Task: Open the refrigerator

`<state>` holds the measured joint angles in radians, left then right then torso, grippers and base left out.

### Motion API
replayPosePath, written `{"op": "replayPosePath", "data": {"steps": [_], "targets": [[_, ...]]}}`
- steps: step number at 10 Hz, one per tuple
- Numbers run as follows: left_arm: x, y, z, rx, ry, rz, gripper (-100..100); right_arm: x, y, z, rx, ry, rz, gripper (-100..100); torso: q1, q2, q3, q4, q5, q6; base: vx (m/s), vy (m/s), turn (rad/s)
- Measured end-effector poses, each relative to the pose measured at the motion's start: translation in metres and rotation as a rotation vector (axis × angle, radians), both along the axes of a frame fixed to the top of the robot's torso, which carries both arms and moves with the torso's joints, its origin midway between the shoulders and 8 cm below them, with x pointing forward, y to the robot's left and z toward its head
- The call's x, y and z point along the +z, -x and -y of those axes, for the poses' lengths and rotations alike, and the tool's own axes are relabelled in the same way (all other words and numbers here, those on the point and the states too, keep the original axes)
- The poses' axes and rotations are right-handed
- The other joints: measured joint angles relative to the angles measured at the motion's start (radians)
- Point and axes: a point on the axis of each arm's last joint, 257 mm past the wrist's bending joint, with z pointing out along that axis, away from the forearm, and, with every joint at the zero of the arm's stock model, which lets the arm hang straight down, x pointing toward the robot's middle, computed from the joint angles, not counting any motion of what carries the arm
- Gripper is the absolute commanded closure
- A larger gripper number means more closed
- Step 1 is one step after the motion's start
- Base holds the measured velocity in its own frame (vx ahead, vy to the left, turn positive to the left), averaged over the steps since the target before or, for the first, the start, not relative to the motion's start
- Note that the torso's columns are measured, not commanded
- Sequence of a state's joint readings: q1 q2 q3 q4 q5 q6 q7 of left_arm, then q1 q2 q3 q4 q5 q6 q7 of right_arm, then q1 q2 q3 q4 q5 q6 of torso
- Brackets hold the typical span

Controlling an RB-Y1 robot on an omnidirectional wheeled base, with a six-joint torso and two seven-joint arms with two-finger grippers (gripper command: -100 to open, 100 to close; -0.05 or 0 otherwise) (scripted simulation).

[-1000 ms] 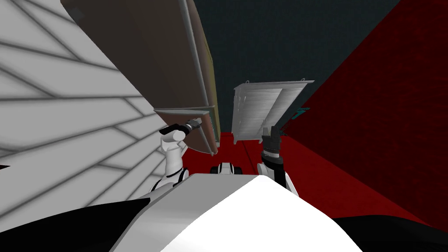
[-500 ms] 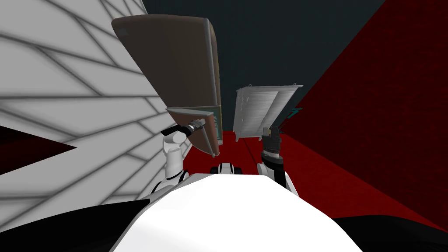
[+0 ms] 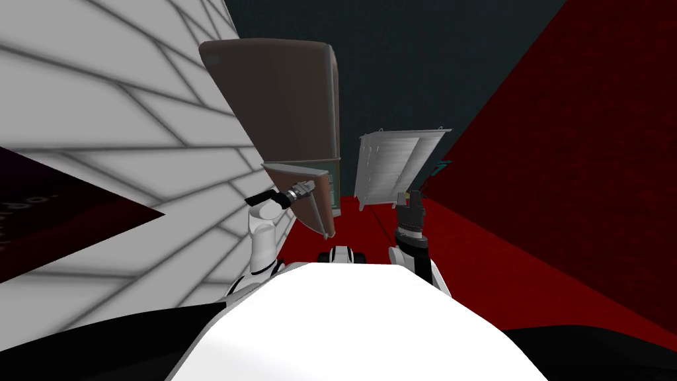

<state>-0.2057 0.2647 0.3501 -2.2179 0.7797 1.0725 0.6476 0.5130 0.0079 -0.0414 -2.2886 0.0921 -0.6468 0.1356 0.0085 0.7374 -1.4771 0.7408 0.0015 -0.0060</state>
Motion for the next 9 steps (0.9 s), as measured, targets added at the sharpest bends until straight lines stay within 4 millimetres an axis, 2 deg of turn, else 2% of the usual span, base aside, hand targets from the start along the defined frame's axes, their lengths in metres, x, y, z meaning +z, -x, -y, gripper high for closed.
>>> {"op": "replayPosePath", "data": {"steps": [9], "targets": [[0.003,0.031,0.056,-0.165,-0.003,0.007,100,0.0,0.0,0.0,0.0,0.0,0.0,0,-0.003,0.001,0.001,0.0,-0.001,0.002,-0.137,0.219,-0.031]]}}
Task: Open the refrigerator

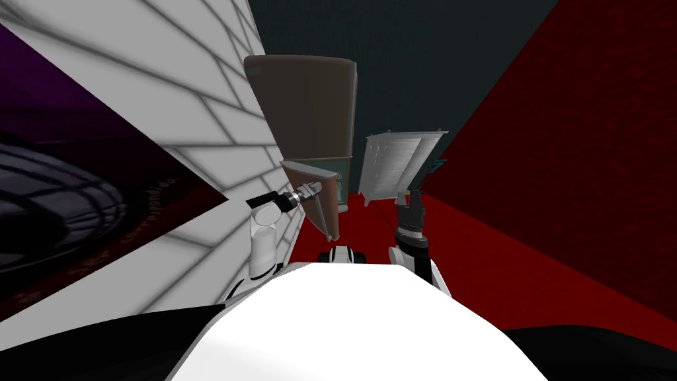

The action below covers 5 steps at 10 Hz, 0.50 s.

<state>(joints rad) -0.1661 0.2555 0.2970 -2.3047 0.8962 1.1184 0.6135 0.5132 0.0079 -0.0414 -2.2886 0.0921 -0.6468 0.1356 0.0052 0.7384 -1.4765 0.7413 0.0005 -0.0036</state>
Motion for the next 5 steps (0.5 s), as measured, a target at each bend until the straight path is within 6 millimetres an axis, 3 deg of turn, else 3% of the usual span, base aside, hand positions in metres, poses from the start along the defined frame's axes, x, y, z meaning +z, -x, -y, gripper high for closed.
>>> {"op": "replayPosePath", "data": {"steps": [1,5], "targets": [[-0.001,0.001,0.003,-0.008,-0.001,-0.003,100,0.0,0.0,0.0,0.0,0.0,0.0,0,-0.007,-0.003,-0.001,-0.002,-0.001,0.001,-0.045,0.159,-0.035],[-0.002,0.016,0.023,-0.078,0.003,-0.008,100,0.0,0.0,0.0,0.0,0.0,0.0,0,0.003,-0.001,0.0,-0.002,0.002,0.0,-0.067,0.217,-0.032]]}}
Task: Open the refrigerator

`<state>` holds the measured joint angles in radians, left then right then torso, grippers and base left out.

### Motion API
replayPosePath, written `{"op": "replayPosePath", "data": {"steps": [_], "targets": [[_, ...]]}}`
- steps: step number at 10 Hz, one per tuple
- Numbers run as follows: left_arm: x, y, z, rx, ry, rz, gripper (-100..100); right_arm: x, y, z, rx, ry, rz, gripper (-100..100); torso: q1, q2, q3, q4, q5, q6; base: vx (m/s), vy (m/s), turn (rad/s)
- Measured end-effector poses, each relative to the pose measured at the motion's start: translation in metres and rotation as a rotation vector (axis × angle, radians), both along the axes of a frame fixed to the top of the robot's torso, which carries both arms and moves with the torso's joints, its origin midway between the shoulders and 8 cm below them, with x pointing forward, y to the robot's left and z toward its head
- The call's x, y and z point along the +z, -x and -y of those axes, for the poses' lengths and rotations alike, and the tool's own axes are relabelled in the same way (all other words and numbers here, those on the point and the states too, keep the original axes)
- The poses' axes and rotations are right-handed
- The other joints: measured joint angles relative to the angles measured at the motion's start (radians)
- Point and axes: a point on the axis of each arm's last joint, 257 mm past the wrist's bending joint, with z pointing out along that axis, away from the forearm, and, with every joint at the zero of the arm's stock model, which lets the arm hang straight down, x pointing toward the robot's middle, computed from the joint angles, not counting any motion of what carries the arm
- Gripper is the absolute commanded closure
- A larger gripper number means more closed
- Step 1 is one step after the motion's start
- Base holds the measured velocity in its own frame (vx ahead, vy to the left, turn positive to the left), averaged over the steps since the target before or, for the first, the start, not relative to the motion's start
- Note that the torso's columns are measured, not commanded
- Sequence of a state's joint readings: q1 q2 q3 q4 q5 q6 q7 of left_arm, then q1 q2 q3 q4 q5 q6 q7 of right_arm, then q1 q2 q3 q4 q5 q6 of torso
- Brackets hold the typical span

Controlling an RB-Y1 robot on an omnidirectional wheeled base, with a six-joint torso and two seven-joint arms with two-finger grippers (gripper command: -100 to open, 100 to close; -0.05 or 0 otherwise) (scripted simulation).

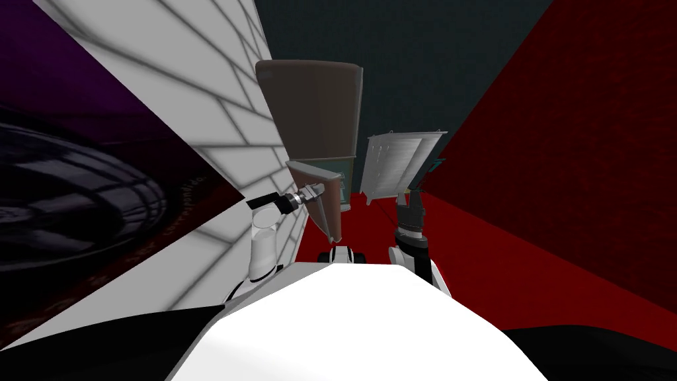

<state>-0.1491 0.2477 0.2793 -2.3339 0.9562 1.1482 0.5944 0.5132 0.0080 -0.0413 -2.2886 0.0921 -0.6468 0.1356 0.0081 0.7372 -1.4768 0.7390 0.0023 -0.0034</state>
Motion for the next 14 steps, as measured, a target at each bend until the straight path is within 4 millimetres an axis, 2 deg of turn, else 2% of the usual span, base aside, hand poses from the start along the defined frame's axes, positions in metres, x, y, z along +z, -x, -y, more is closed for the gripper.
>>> {"op": "replayPosePath", "data": {"steps": [8,9,11,14], "targets": [[-0.001,0.041,0.046,-0.175,-0.001,-0.003,100,0.0,0.0,0.0,0.0,0.0,0.0,0,-0.001,-0.005,-0.004,0.001,-0.001,0.0,-0.069,0.262,-0.031],[-0.001,0.047,0.05,-0.198,0.0,-0.003,-100,0.0,0.0,0.0,0.0,0.0,0.0,0,0.001,-0.005,-0.005,0.001,0.0,0.0,0.016,0.119,0.108],[0.011,0.058,0.054,-0.219,0.008,-0.001,-100,0.0,0.0,0.0,0.0,-0.001,0.0,0,-0.012,-0.008,-0.007,-0.002,-0.005,0.002,0.078,-0.09,0.067],[0.029,0.073,0.051,-0.24,0.007,0.005,-100,0.0,0.0,0.0,0.0,0.0,0.0,0,-0.005,0.002,0.002,-0.001,-0.001,0.003,0.065,-0.053,0.078]]}}
